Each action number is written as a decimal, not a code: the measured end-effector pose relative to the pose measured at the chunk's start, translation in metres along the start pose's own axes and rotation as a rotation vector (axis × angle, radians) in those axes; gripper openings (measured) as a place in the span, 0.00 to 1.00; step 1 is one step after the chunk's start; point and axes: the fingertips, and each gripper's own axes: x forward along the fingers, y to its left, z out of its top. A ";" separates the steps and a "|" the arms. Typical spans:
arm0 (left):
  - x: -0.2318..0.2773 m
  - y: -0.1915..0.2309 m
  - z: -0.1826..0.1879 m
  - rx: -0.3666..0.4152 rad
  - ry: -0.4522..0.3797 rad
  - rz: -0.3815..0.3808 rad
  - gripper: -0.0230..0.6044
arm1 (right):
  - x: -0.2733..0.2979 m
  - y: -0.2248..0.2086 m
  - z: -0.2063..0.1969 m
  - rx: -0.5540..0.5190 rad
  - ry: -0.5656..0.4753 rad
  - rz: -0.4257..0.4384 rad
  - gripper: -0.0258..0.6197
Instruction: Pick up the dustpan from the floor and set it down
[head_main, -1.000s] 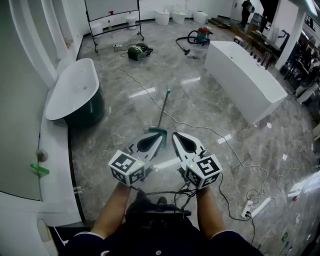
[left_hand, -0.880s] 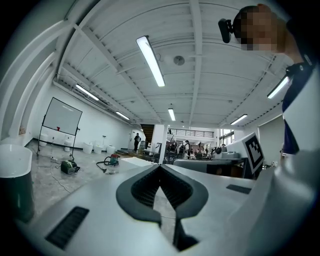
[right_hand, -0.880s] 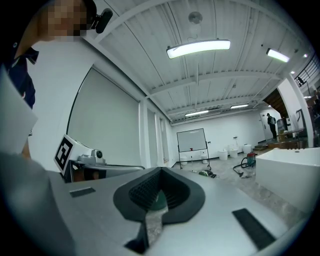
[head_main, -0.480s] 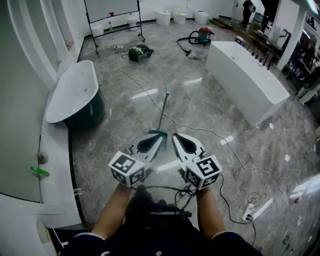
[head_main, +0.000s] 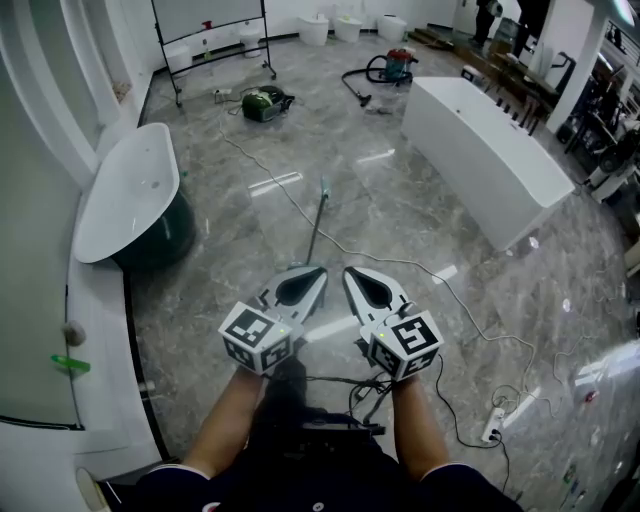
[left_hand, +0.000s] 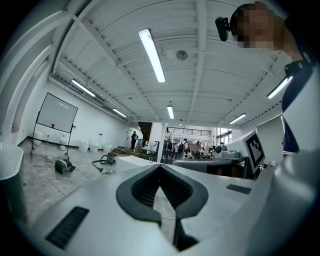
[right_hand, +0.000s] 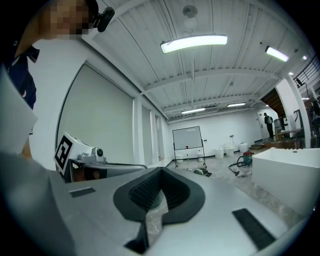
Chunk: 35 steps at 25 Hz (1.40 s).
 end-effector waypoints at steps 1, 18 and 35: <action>0.006 0.009 -0.001 -0.002 0.003 -0.006 0.06 | 0.009 -0.006 -0.001 0.001 0.003 -0.007 0.05; 0.120 0.229 0.000 -0.055 0.062 -0.112 0.06 | 0.215 -0.126 -0.013 0.033 0.074 -0.145 0.05; 0.199 0.317 0.001 -0.048 0.092 -0.152 0.05 | 0.298 -0.210 -0.013 0.060 0.105 -0.217 0.05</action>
